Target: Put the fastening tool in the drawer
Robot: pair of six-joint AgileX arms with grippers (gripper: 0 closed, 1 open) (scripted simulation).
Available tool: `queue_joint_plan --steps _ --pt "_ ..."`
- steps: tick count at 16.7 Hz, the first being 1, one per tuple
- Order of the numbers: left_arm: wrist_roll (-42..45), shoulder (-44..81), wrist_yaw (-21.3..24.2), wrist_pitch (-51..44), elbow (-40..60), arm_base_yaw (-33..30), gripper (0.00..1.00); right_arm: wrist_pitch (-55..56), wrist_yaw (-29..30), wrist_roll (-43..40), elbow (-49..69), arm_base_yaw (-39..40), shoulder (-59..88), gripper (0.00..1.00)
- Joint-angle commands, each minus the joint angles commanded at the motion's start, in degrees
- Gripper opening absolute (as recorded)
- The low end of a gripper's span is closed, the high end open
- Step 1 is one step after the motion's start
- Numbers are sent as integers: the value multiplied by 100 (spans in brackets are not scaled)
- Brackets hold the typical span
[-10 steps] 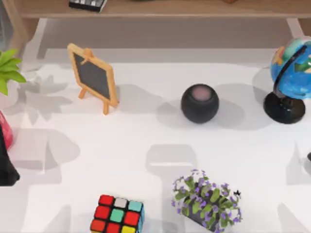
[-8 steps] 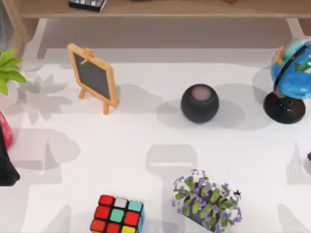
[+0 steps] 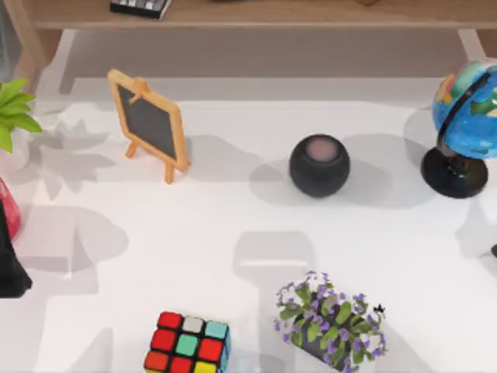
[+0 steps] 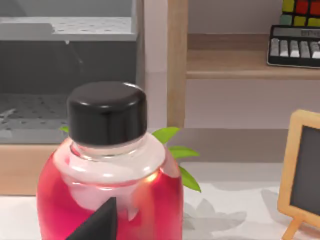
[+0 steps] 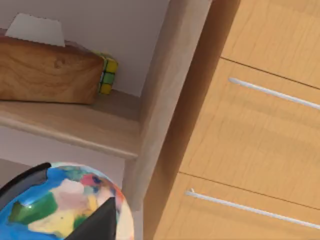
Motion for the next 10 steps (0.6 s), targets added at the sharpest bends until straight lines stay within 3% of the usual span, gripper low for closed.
queue_joint_plan --steps 10 --pt "0 0 0 0 0 0 100 3140 -1213 -4139 2851 -1127 6271 100"
